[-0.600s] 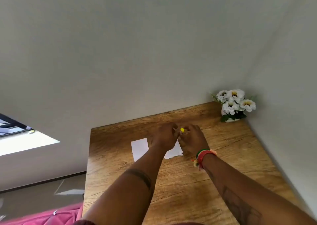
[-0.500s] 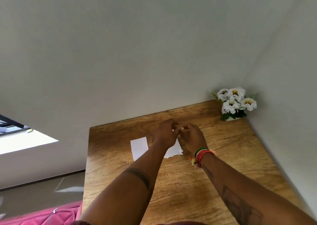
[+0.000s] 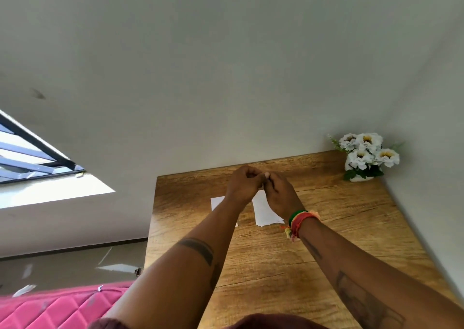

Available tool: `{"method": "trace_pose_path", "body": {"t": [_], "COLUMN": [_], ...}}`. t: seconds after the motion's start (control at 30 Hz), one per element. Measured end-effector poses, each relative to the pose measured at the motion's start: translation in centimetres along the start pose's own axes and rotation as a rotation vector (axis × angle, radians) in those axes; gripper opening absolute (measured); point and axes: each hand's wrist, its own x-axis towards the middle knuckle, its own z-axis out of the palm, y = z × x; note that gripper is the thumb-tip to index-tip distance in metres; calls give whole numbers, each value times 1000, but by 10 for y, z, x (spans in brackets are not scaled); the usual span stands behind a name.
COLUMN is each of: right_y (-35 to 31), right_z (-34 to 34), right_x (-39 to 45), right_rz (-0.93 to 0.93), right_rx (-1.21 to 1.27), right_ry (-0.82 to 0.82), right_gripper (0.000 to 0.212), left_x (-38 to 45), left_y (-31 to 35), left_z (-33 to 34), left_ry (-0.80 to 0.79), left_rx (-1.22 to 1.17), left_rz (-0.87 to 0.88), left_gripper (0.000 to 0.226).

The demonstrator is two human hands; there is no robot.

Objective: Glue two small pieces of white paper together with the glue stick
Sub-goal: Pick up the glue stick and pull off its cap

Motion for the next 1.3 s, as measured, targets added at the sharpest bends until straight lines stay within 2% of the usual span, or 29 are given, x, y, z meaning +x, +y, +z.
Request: {"method": "trace_pose_path", "body": {"t": [0.17,0.37,0.5,0.7,0.93,1.03,1.17,1.3], "right_y": [-8,-17,-21,-22,-25,-30,-22,-20], "right_z": [-1,-2,-1,2,7,11,20,28], "right_x": [-13,-25,-25,-21,-17,-21,-22,-18], "right_rz": [-98,-205,-239,-301,-335,-281,-98,-7], "right_rx": [-186,-279,-297,-326,-243,-139,-74,4], "right_ry": [-46,-60,-53,-52,-126,-135,-96,-90], "right_gripper": [27,26,20,23,24,35,48,49], "left_x": [-18,-28,-33,-36,-33,-31,-26,-21], "left_y": [-2,5,10,11,16,14,1,-19], "left_z": [-16,-25,-27,-34,-45,-45,-47,-65], "left_ry": [-27,-63,-43,-18,-43,38,227,413], "left_rx": [-105,-157,-168,-175,-149,-165,-172,17], "left_rz": [-60,-109,-98,-76,-83,-78,-67,-59], "left_gripper": [20,26,24,18,25,20,10,11]}}
